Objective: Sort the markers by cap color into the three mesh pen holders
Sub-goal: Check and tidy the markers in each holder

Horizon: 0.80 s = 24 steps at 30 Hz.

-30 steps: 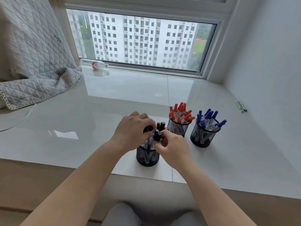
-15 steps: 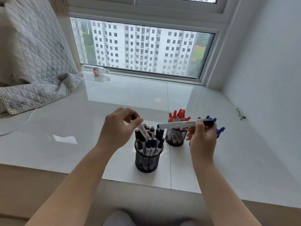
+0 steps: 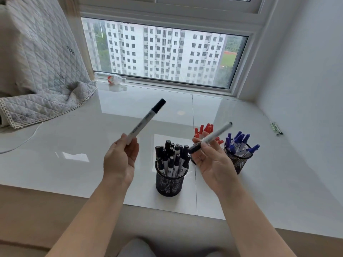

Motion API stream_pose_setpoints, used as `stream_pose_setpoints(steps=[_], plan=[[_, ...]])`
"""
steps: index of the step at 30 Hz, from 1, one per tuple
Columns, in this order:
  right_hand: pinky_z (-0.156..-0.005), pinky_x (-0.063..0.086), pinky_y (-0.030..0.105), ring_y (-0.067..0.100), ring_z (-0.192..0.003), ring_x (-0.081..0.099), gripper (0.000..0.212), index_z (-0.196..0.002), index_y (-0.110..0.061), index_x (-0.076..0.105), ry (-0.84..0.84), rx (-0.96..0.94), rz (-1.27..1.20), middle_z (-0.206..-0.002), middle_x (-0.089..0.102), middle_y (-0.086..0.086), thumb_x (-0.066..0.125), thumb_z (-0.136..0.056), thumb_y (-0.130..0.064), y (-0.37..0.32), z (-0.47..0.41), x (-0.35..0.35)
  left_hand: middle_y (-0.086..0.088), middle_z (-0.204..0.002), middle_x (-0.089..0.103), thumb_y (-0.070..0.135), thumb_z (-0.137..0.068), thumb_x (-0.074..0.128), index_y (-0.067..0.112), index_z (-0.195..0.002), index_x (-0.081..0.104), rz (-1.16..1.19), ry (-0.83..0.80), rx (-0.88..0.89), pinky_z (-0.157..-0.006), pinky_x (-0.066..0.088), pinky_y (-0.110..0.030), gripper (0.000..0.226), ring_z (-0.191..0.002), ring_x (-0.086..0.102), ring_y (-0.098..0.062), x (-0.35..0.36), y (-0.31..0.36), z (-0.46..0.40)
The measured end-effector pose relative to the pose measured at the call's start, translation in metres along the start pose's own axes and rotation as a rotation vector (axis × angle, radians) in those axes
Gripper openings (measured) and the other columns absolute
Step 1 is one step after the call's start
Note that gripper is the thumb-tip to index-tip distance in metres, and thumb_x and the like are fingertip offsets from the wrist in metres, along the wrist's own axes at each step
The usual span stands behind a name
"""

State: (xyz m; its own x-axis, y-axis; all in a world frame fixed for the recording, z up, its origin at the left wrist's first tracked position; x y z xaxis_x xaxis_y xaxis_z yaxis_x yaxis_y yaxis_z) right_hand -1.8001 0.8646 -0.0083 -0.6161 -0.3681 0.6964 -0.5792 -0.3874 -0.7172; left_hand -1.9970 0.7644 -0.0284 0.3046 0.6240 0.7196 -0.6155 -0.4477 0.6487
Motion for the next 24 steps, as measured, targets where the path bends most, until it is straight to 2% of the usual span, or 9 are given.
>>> stream_pose_setpoints(steps=[4, 7, 11, 16, 21, 24], plan=[[-0.065, 0.050, 0.018, 0.006, -0.074, 0.067, 0.026, -0.097, -0.018, 0.055, 0.070, -0.094, 0.431, -0.076, 0.072, -0.004, 0.051, -0.087, 0.005, 0.001, 0.001, -0.001, -0.004, -0.069, 0.068, 0.013, -0.086, 0.059, 0.002, -0.087, 0.059, 0.232, -0.131, -0.211, -0.058, 0.055, -0.018, 0.011, -0.063, 0.068, -0.009, 0.010, -0.015, 0.010], [-0.063, 0.051, 0.018, 0.004, -0.073, 0.066, 0.020, -0.093, -0.020, 0.053, 0.087, -0.139, 0.595, -0.085, 0.070, 0.001, 0.050, -0.090, 0.001, 0.003, 0.005, 0.000, -0.008, -0.075, 0.069, 0.012, -0.074, 0.062, 0.000, -0.093, 0.058, 0.356, -0.212, -0.290, -0.059, 0.056, -0.020, 0.023, -0.067, 0.070, -0.012, 0.016, -0.019, 0.015], [-0.060, 0.051, 0.016, 0.009, -0.073, 0.064, 0.013, -0.089, -0.018, 0.056, 0.110, -0.151, 0.641, -0.092, 0.065, 0.010, 0.046, -0.095, -0.011, 0.003, 0.006, -0.002, -0.006, -0.075, 0.069, 0.011, -0.073, 0.062, 0.003, -0.088, 0.057, 0.240, -0.277, -0.268, -0.063, 0.057, -0.020, 0.018, -0.074, 0.071, -0.012, 0.019, -0.025, 0.017], [-0.059, 0.052, 0.017, 0.014, -0.076, 0.062, 0.016, -0.089, -0.016, 0.057, 0.119, -0.160, 0.628, -0.087, 0.061, 0.007, 0.043, -0.096, -0.012, 0.002, 0.008, -0.002, -0.004, -0.079, 0.071, 0.008, -0.073, 0.060, 0.012, -0.101, 0.053, 0.020, -0.363, -0.115, -0.067, 0.056, -0.021, 0.029, -0.078, 0.070, -0.014, 0.020, -0.024, 0.017], [-0.061, 0.056, 0.023, 0.025, -0.081, 0.061, 0.018, -0.093, -0.016, 0.054, 0.093, -0.159, 0.597, -0.081, 0.055, 0.007, 0.038, -0.098, -0.013, 0.004, 0.009, 0.002, -0.005, -0.080, 0.067, 0.006, -0.071, 0.061, 0.013, -0.102, 0.058, -0.050, -0.430, -0.099, -0.068, 0.056, -0.023, 0.032, -0.083, 0.070, -0.018, 0.025, -0.027, 0.020], [-0.065, 0.057, 0.029, 0.026, -0.075, 0.062, 0.019, -0.093, -0.015, 0.052, 0.070, -0.161, 0.602, -0.078, 0.055, 0.007, 0.035, -0.099, -0.012, 0.005, 0.009, 0.004, -0.004, -0.078, 0.065, 0.006, -0.071, 0.061, 0.014, -0.098, 0.059, -0.135, -0.458, -0.053, -0.070, 0.057, -0.024, 0.028, -0.084, 0.071, -0.020, 0.026, -0.027, 0.022]])
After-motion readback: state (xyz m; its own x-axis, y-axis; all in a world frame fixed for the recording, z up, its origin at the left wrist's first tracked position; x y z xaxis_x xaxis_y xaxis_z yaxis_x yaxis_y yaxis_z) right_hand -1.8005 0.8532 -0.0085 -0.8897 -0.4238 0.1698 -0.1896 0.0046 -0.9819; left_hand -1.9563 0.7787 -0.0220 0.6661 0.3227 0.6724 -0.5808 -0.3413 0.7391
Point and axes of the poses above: each hand's wrist, its own z-axis away from the middle knuckle, its own x-axis out of the palm, y = z × x, the point moved 5 cm from there along -z, towards the middle knuckle
